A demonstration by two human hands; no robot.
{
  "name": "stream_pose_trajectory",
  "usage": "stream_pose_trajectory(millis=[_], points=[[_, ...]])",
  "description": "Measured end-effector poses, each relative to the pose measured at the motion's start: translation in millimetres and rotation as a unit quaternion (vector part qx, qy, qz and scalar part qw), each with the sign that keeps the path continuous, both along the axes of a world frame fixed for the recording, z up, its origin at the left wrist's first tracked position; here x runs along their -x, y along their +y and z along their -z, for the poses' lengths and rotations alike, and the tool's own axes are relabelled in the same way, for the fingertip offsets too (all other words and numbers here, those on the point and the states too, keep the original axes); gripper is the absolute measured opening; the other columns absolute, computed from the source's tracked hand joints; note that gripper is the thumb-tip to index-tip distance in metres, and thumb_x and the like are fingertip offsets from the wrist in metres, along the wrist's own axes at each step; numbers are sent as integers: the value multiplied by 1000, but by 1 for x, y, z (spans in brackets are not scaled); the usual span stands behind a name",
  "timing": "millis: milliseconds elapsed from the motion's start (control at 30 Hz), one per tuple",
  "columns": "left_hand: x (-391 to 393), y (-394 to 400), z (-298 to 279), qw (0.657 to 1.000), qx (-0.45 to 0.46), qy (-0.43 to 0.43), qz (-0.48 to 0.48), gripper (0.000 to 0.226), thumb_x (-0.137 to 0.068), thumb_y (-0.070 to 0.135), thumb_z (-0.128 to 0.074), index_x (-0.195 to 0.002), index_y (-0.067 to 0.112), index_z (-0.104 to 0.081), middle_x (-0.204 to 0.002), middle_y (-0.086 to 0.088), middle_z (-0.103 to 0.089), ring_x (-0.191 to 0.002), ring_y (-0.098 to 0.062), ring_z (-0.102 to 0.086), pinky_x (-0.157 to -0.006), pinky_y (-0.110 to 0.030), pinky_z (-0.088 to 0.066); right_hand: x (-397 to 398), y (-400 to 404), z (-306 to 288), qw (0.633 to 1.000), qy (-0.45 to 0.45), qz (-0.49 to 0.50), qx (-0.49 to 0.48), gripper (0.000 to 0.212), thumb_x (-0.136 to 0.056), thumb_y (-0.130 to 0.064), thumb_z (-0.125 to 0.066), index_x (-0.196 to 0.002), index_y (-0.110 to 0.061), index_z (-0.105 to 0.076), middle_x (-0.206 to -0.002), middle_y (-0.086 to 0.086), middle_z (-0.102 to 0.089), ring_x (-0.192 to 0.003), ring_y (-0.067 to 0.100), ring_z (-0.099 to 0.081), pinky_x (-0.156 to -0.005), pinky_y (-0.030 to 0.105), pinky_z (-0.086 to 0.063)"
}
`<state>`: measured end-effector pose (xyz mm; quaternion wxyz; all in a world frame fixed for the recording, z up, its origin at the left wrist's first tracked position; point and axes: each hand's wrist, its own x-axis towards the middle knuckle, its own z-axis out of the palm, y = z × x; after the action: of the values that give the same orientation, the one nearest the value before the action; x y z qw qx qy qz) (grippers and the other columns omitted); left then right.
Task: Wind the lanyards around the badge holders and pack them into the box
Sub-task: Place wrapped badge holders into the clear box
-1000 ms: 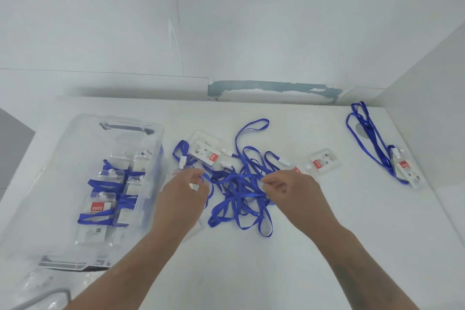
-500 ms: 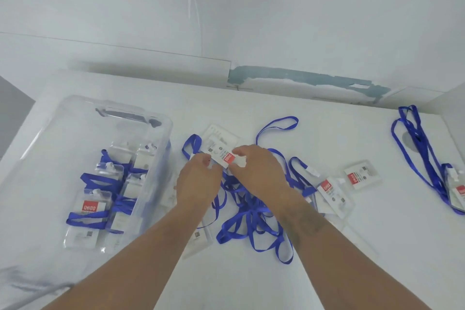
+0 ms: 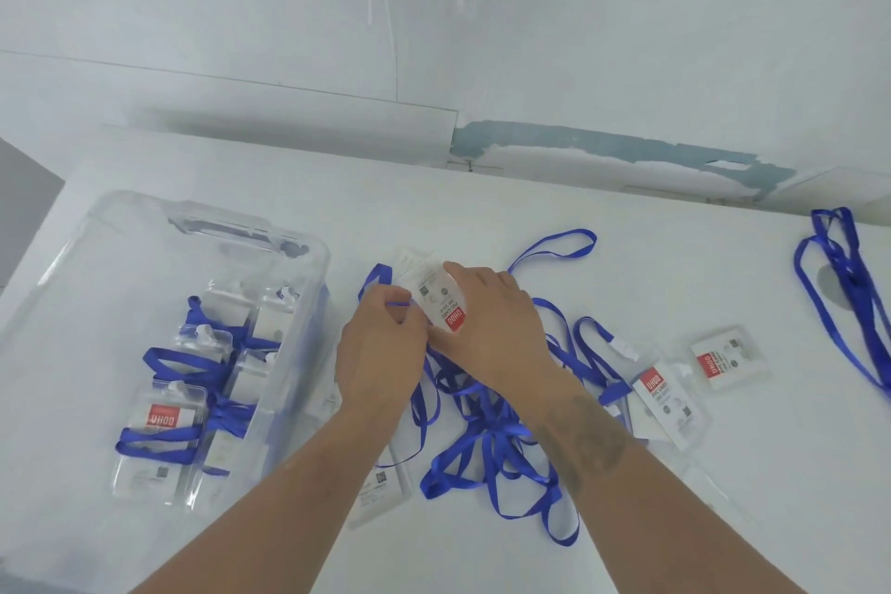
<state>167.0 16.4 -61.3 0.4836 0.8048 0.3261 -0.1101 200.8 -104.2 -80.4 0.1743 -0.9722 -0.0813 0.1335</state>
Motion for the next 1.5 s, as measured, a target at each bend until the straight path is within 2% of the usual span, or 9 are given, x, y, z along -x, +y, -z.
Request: stream_pose_trajectory(millis=[367, 467, 567, 700, 933, 1133, 1267, 1333, 1500], points=[[6, 7, -71, 980, 183, -75, -8, 13, -89, 24, -70, -100, 24, -65, -68, 7, -74, -58, -7, -65, -60, -26, -54, 41, -36, -88, 984, -42, 29, -171, 82, -77, -42, -75, -146, -40, -31, -130, -20, -48, -115, 1, -46, -91, 20, -45], [17, 11, -98, 966, 247, -74, -7, 8, -91, 17, -67, -99, 17, -68, -71, 2, -75, -63, -11, -65, -58, -23, -56, 55, -46, -114, 941, 41, 122, -314, 80, -78, -38, -79, -144, -45, -33, -129, -25, -54, -111, -4, -57, -84, 17, -53], [27, 16, -117, 957, 282, -67, 9, 7, -91, 13, -65, -97, 11, -68, -72, -1, -74, -63, -14, -64, -60, -26, -54, 66, -55, -134, 872, 113, 190, -436, 59, -87, -22, -72, -139, -33, -46, -107, -5, -72, -94, 6, -71, -75, 16, -53], [35, 25, -132, 948, 315, -30, 31, 6, -91, 10, -63, -93, 8, -69, -72, -2, -73, -65, -17, -66, -65, -31, -55, 81, -65, -154, 867, 103, 202, -444, 37, -91, -13, -66, -124, -28, -62, -84, -8, -75, -63, 7, -61, -67, 14, -49], [48, 40, -153, 937, 316, -21, 151, 10, -88, 15, -69, -88, 15, -79, -86, -9, -77, -64, -14, -64, -65, -27, -57, 92, -78, -188, 895, 97, 157, -406, 33, -90, -13, -67, -117, -31, -66, -88, -7, -77, -68, 11, -62, -66, 20, -51], [53, 42, -161, 891, 442, -19, 99, 12, -78, 18, -70, -85, 12, -77, -79, -7, -72, -61, -15, -63, -58, -23, -58, 108, -80, -171, 830, 33, 259, -493, 24, -97, -15, -56, -103, -27, -76, -80, -3, -71, -60, 14, -42, -64, 23, -45], [54, 27, -161, 892, 444, -17, 78, 9, -88, 13, -66, -92, 7, -72, -88, -10, -75, -68, -15, -70, -61, -23, -60, 127, -48, -151, 870, 1, 284, -403, 21, -99, -20, -54, -95, -23, -74, -63, -17, -65, -53, 9, -37, -52, 14, -37], [54, 17, -160, 903, 421, -29, 80, 8, -89, 14, -67, -90, 8, -72, -88, -9, -76, -71, -15, -71, -62, -22, -59, 135, -32, -145, 888, 10, 257, -381, 22, -99, -26, -52, -93, -17, -72, -66, -7, -65, -55, 11, -42, -52, 16, -39], [49, 6, -155, 958, 253, -77, 108, 7, -89, 16, -71, -93, 10, -72, -83, -2, -78, -74, -17, -75, -70, -26, -61, 145, -14, -147, 952, -20, 169, -255, 29, -101, -35, -46, -77, -21, -56, -69, -3, -56, -61, 11, -47, -57, 25, -39]])
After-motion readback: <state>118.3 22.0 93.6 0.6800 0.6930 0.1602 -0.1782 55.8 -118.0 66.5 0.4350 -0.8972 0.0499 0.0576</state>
